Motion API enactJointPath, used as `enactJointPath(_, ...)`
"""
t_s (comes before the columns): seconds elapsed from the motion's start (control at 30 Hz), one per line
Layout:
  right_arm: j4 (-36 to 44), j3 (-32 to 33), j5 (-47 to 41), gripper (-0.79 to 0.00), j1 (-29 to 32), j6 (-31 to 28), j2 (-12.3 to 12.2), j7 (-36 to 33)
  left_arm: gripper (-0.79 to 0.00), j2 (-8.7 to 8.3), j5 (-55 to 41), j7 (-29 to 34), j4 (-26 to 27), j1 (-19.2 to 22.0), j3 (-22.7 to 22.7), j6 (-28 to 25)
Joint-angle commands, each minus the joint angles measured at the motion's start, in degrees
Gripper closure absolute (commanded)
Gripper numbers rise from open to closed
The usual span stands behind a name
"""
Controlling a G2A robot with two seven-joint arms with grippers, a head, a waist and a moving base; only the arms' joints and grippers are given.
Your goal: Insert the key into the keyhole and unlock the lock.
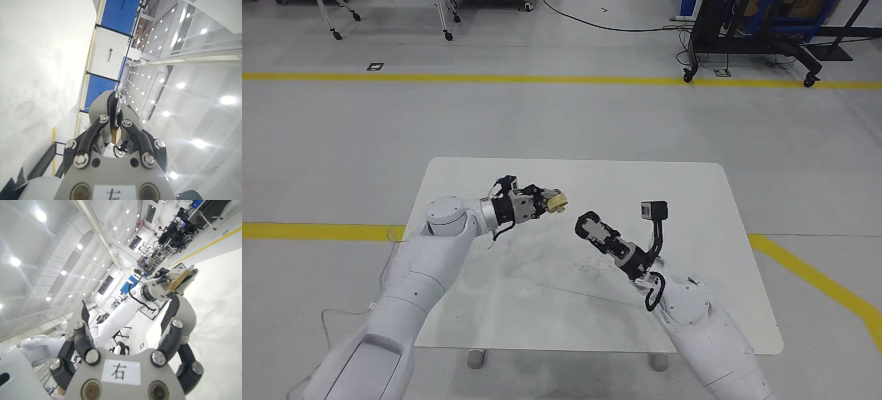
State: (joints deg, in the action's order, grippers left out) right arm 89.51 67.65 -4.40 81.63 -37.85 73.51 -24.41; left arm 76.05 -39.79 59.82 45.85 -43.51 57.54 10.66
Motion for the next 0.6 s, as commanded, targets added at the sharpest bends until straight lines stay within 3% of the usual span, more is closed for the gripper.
enactJointPath(0.0, -0.5, -0.6, -0.4, 0.000, -0.5, -1.0, 0.1, -0.5, 0.000, 0.36, -1.8, 2.5, -1.5, 0.6, -0.4, 2.1)
enactJointPath(0.3, -5.5, -5.4, 6.2, 0.000, -6.5, 2.5, 1.5, 5.0, 0.000, 1.88, -3.6, 7.5, -6.8, 3.5, -2.7, 3.5)
enactJointPath(0.57, -6.9, -6.5, 12.8, 0.000, -7.5, 7.5, 2.3, 13.8, 0.000, 2.59, -4.2, 9.7, -9.2, 4.7, -3.2, 2.3)
